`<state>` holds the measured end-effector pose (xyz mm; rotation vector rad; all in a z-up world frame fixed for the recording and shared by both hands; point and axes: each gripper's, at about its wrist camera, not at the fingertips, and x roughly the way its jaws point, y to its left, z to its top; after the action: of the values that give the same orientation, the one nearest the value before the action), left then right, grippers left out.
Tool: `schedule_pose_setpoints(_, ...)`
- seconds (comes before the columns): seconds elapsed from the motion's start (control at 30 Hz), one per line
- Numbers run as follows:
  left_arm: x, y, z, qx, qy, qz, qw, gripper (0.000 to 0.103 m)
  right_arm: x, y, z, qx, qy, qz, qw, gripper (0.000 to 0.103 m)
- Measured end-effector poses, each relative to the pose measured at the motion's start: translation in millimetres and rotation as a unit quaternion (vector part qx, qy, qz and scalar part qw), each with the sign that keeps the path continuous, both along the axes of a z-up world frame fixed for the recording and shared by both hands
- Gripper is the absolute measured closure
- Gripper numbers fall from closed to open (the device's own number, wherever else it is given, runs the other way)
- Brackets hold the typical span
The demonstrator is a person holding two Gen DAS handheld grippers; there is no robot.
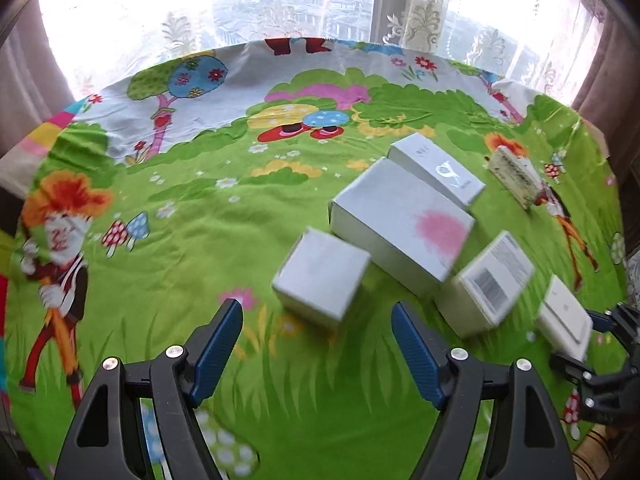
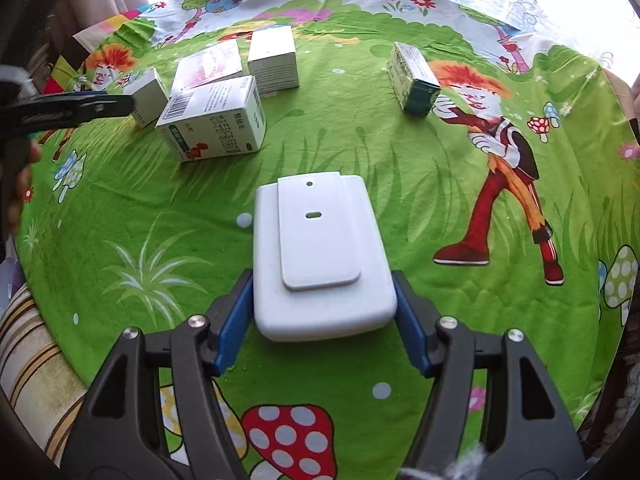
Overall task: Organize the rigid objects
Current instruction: 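Grasp the white plastic device with the right tool while the left tool grasps a small white box, then carry the white device and small white box toward the purple storage box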
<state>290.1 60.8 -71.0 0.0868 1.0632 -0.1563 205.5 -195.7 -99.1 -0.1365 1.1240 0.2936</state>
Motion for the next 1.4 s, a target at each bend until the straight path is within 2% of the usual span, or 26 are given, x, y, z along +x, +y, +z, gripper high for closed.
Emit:
schedule_pose_setpoints(0.13, 17.4, -2.9, -10.8, 0.001, 0.012, -0.009, 0.9999, 0.029, -1.4, 5.0, -1.0, -0.003, -0.004, -0.004, 1.000, 0.034)
schedule_pose_setpoints(0.2, 22.8, -6.6, -14.7, -0.008, 0.020, -0.022, 0.9995, 0.042, -1.6, 5.5, -0.9, -0.005, -0.005, -0.004, 1.000, 0.034)
schedule_pose_setpoints(0.23, 25.1, -9.8, -17.4, -0.008, 0.027, -0.028, 0.9992, 0.054, -1.9, 5.8, -1.0, -0.006, -0.005, -0.005, 1.000, 0.034)
schedule_pose_setpoints(0.27, 26.4, -12.5, -20.2, -0.008, 0.035, -0.032, 0.9988, 0.060, -1.9, 5.8, -1.0, -0.007, -0.006, -0.005, 1.000, 0.034)
schedule_pose_setpoints(0.4, 16.6, -19.9, -18.6, -0.017, 0.037, -0.041, 0.9983, 0.061, -1.5, 5.5, -0.7, -0.008, -0.008, -0.005, 1.000, 0.034)
schedule_pose_setpoints(0.53, -3.3, -17.5, -10.8, -0.029, 0.037, -0.021, 0.9987, 0.061, -1.0, 5.9, -0.7, -0.009, -0.009, -0.004, 1.000, 0.034)
schedule_pose_setpoints(0.8, -73.5, -24.1, 4.7, -0.081, 0.032, 0.010, 0.9962, 0.061, -5.2, 2.4, 6.1, 0.008, -0.007, -0.020, 1.000, 0.034)
schedule_pose_setpoints(1.0, -120.9, -32.5, 8.4, -0.069, 0.015, 0.032, 0.9969, 0.061, -18.7, 8.3, 20.4, 0.011, -0.020, -0.018, 1.000, 0.034)
schedule_pose_setpoints(1.27, -162.2, -17.9, 23.2, -0.094, -0.003, 0.067, 0.9934, 0.061, -37.6, 10.2, 35.4, 0.025, -0.029, -0.021, 0.999, 0.035)
schedule_pose_setpoints(1.4, -176.6, -14.6, 27.7, -0.093, -0.009, 0.074, 0.9929, 0.061, -46.2, 15.2, 39.4, 0.026, -0.031, -0.015, 0.999, 0.035)
